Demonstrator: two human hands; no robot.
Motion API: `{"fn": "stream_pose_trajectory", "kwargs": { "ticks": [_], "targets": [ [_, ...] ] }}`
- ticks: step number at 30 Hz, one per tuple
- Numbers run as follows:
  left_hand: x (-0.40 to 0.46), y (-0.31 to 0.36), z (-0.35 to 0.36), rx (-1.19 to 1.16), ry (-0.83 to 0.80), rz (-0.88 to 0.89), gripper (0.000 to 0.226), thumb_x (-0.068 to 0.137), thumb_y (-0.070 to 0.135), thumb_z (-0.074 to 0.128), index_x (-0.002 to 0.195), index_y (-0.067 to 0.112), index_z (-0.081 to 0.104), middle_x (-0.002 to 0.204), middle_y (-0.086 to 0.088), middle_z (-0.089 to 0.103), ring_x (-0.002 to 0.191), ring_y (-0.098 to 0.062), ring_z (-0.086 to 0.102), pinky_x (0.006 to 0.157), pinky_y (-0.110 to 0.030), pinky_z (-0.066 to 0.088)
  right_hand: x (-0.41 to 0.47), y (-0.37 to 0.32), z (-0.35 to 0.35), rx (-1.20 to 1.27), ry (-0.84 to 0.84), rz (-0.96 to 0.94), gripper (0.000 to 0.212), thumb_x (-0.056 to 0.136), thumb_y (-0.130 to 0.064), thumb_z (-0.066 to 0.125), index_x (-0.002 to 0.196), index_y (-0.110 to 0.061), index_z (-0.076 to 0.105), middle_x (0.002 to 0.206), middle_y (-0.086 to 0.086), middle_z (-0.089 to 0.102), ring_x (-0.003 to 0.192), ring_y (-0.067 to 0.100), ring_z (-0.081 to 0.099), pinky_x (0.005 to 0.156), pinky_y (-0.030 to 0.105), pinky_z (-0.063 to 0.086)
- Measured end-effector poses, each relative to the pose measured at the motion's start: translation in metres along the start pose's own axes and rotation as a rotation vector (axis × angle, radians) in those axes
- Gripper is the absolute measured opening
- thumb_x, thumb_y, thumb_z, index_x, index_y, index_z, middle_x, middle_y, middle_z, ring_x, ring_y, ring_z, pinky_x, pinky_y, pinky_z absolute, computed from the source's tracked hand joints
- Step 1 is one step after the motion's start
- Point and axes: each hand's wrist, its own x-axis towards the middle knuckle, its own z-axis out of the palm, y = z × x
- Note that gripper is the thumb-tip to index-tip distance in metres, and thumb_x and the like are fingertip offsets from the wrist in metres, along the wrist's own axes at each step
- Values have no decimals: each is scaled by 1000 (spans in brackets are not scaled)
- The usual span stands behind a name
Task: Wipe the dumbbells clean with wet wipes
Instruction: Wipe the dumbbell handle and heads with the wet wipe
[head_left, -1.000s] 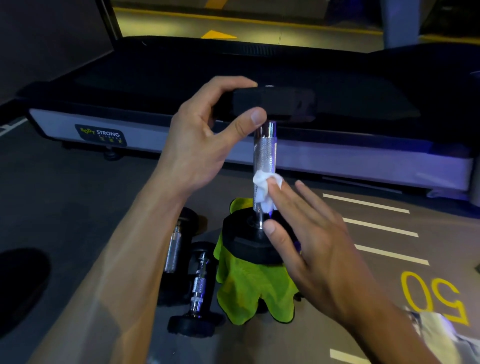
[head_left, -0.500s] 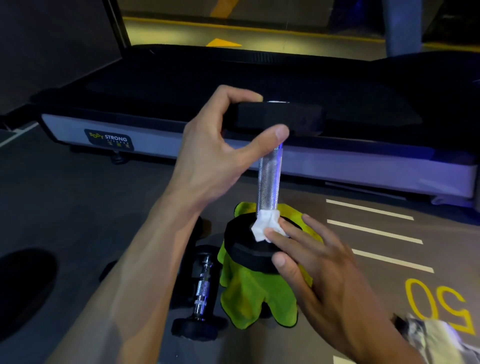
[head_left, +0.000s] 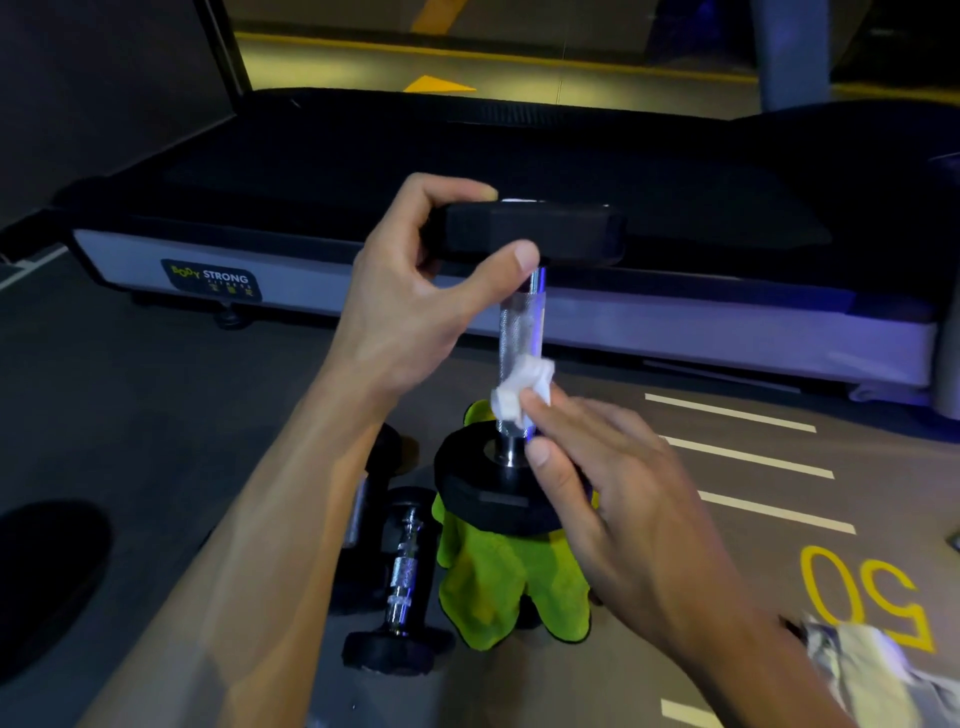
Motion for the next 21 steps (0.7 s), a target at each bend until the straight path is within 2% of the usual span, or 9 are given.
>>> {"fn": "stream_pose_trajectory", "kwargs": {
  "ticks": [4,9,11,14,16,18,20,21],
  "targets": [
    [-4,-1,-6,-63,-1,12,50,82,39,78,123,18,59,128,-3,67,112,-10,66,103,-36,53,-18,-1,3,-56,-121,-9,49,107,-59,25,148,-47,50,155,-30,46,146,8,40,114,44,43],
    [-9,-2,-9,-96,-11,28,51,84,34,76,126,12,57,131,0,64,115,-4,64,100,-25,50,17,-18,-5,-69,-32,16,57,106,-59,24,154,-39,46,161,-16,45,146,22,43,113,50,42],
    [-8,-3,-10,-110,-3,20,52,83,36,77,125,13,57,128,0,65,113,-5,65,100,-26,51,6,-17,4,-116,-53,19,55,107,-59,25,155,-40,45,163,-9,45,146,28,45,112,52,44],
    [-7,-4,-11,-117,20,14,51,82,38,77,123,15,58,124,2,66,110,-6,64,98,-27,51,-15,-9,16,-166,-152,13,55,107,-63,19,154,-46,42,160,-10,47,147,27,45,111,52,45],
    [-8,-4,-10,-120,23,21,51,82,37,77,123,14,58,123,3,66,109,-5,64,97,-26,51,-5,-9,11,-146,-151,16,57,105,-66,17,153,-48,41,160,-12,47,150,27,42,115,52,41],
    [-8,-3,-8,-117,3,28,51,84,35,77,125,13,57,125,4,66,112,-4,65,98,-26,51,16,-13,0,-75,-138,39,58,104,-66,18,157,-50,32,165,-15,39,155,25,33,122,52,33],
    [-7,-2,-7,-93,-13,37,49,85,36,77,125,16,58,130,3,65,119,-6,64,102,-28,51,31,-16,-7,-69,-117,20,58,105,-65,16,161,-51,23,168,-16,33,158,20,26,124,50,28],
    [-7,-1,-6,-79,-17,45,48,85,36,76,124,18,58,133,2,65,122,-7,63,105,-28,49,31,-16,-6,-73,-108,10,58,106,-64,16,161,-49,24,168,-15,33,158,19,26,124,50,28]
  ]
}}
